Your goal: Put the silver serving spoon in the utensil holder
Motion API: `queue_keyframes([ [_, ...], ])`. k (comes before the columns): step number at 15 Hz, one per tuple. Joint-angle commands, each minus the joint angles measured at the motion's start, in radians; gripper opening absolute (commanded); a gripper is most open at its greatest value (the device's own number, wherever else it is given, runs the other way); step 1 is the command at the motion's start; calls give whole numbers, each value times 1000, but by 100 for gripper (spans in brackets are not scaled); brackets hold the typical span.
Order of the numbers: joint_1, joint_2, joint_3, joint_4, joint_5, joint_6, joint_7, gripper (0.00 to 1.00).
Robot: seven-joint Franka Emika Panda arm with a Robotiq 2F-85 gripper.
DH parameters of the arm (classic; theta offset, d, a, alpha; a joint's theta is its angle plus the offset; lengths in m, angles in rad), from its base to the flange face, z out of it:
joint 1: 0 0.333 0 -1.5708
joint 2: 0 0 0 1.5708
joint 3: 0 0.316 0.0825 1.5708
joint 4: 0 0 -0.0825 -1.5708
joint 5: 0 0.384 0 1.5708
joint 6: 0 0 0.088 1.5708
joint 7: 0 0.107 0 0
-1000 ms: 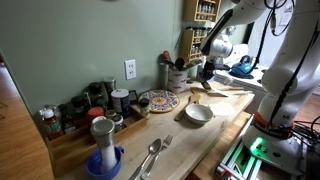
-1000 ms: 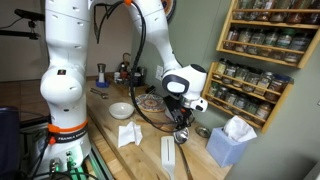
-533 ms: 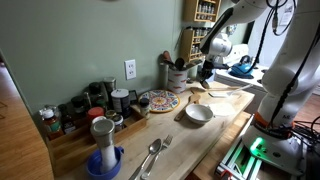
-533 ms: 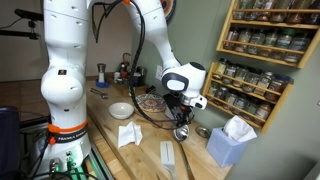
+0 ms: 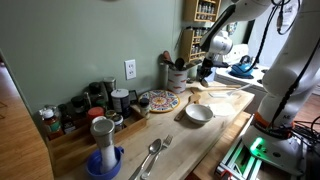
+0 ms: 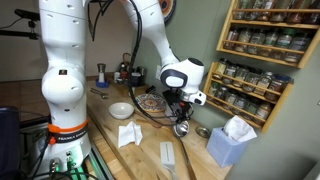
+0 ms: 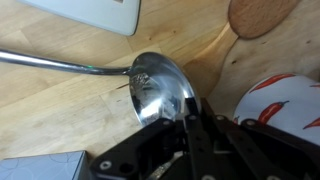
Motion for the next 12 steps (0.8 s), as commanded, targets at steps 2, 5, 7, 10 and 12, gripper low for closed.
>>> queue_keyframes([
  [2, 19, -109, -5, -71, -26, -23, 47, 2],
  [5, 32, -215, -7, -125, -42, -47, 70, 2],
  [7, 41, -295, -10, -158, -50, -80, 79, 2],
  [10, 49, -397, -9, -186, -79, -142, 116, 2],
  [12, 56, -449, -10, -192, -89, -194, 134, 2],
])
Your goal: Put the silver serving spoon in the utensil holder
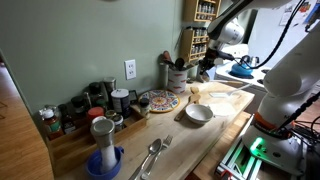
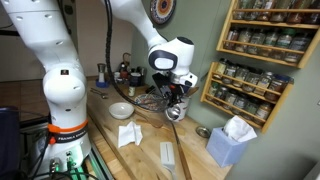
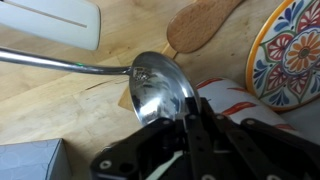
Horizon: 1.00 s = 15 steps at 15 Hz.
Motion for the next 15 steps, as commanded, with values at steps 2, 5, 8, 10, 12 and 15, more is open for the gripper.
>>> queue_keyframes([
  [2, 30, -180, -18, -54, -24, -124, 51, 2],
  [5, 46, -273, -22, -47, -4, -225, 70, 2],
  [8, 78, -378, -30, -28, 63, -311, 97, 2],
  [10, 109, -438, -52, -12, 143, -340, 98, 2],
  [12, 136, -489, -72, 6, 212, -350, 91, 2],
  [15, 166, -537, -106, 28, 315, -322, 89, 2],
])
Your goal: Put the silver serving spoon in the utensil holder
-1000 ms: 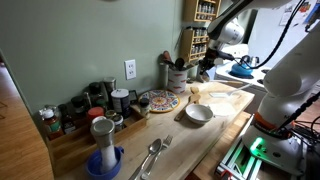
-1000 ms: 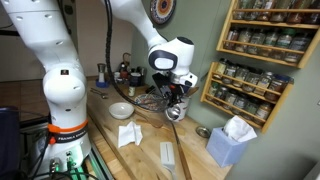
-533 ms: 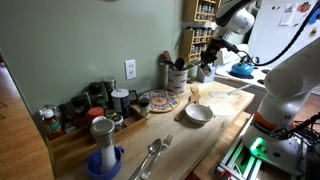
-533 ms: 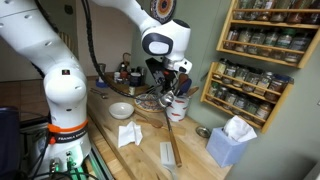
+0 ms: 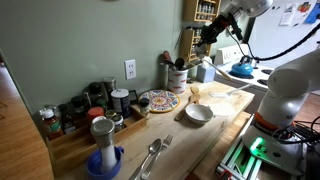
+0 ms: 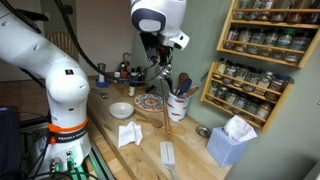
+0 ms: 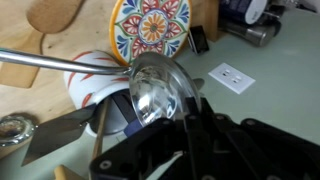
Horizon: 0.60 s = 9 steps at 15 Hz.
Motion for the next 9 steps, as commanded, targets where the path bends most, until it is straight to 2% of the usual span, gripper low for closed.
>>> queue_keyframes([
  [1, 47, -69, -71, 24, 120, -9, 4, 2],
  [5, 51, -92, -133, 53, 284, 8, -34, 2],
  [9, 50, -110, -172, 62, 489, 1, -135, 2],
])
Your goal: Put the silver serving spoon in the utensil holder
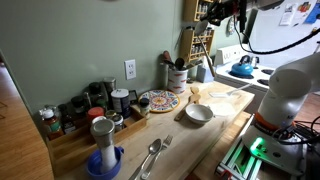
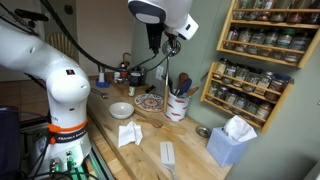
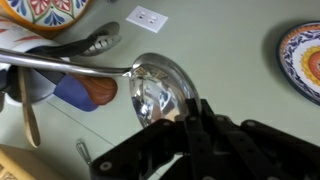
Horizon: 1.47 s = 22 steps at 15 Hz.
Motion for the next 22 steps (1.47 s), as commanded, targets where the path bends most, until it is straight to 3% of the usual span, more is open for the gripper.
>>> queue_keyframes([
  [1, -36, 10, 13, 7, 73, -24, -39, 2],
  [2, -40, 9, 12, 8, 87, -26, -50, 7],
  [7, -38, 19, 30, 8, 107, -7, -67, 2],
  [9, -2, 9, 36, 24, 198, 13, -104, 2],
  [12, -3, 8, 69, 49, 350, 18, -151, 2],
  [22, -111, 146, 106, 79, 837, 3, -394, 2],
])
